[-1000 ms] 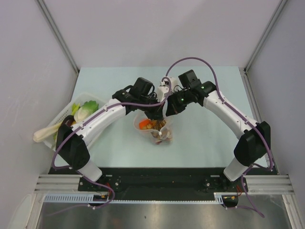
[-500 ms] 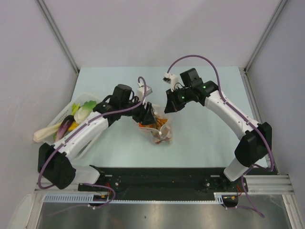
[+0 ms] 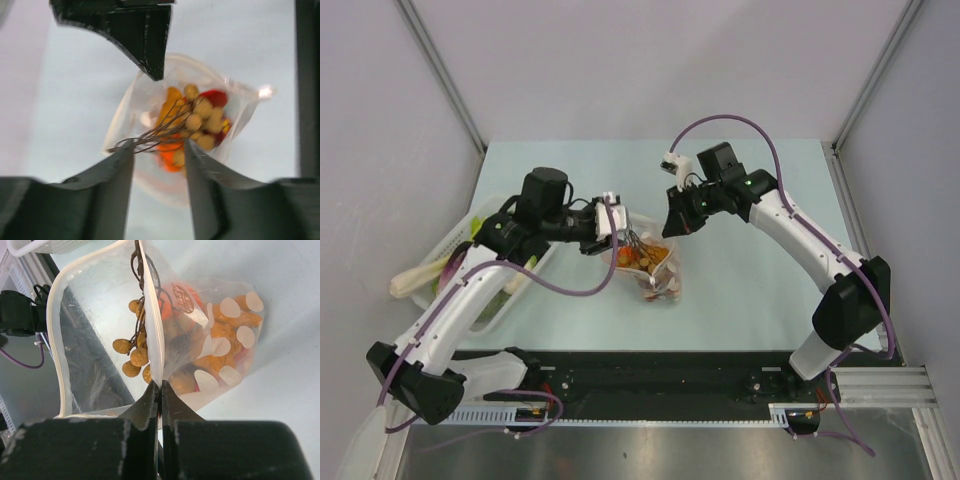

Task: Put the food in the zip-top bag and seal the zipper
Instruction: Adjust the fake fruit in the zipper food storage bag, then pick up the fake vegetable from the bin.

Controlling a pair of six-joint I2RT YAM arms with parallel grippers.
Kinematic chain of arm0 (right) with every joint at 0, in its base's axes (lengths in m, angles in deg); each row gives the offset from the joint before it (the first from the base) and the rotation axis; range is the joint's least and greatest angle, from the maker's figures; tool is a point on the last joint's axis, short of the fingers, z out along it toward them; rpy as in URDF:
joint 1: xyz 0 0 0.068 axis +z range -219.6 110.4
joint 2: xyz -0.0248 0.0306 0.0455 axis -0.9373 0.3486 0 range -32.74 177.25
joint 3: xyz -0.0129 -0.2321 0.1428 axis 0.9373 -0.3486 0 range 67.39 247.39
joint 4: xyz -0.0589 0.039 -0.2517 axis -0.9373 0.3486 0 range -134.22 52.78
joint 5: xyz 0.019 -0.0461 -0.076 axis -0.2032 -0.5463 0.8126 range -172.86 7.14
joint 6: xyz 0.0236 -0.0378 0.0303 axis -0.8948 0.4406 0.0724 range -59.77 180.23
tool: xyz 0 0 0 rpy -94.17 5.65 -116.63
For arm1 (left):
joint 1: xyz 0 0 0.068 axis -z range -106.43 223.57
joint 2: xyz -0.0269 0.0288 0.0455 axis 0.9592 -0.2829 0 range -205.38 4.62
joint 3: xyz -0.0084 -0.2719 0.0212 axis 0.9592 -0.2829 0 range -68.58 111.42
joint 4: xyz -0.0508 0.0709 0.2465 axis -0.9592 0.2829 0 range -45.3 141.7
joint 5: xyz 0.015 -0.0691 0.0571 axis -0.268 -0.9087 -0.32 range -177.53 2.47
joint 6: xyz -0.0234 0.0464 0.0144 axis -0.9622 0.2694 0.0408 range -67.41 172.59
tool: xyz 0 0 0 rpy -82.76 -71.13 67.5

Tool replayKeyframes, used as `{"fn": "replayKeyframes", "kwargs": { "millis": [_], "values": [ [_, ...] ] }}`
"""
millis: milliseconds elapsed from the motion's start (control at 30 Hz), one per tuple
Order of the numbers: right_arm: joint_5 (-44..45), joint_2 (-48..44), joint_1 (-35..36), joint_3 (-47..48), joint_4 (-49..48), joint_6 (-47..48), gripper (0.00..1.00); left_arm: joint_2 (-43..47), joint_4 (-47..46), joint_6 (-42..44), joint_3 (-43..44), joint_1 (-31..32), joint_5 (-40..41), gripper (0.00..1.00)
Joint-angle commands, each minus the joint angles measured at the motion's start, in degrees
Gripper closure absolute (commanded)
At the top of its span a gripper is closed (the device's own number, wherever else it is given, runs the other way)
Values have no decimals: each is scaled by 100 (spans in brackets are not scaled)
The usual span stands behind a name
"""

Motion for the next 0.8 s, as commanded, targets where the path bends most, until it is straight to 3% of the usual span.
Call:
{"fn": "replayKeyframes", "kwargs": {
  "millis": [0,67,167,367,533,667,767],
  "values": [
    [-147,-66,22,287,-174,24,100,-180,1706,4102,638,159,9,56],
    [-182,-57,31,296,-191,15,100,-322,1910,4388,753,256,176,59],
    [-156,-75,31,305,-165,59,100,-506,1576,3872,894,248,10,62],
    [-138,-66,-39,322,-86,138,100,-349,987,1432,903,-515,-421,52],
    [-164,-31,-39,323,20,217,100,-260,1618,654,885,-2413,-957,32],
    [-129,-22,-39,314,38,226,100,-427,2225,793,789,-4273,-1028,30],
    [-103,-13,-4,305,20,217,100,-725,2366,655,771,-5033,-564,23]
  ]
}}
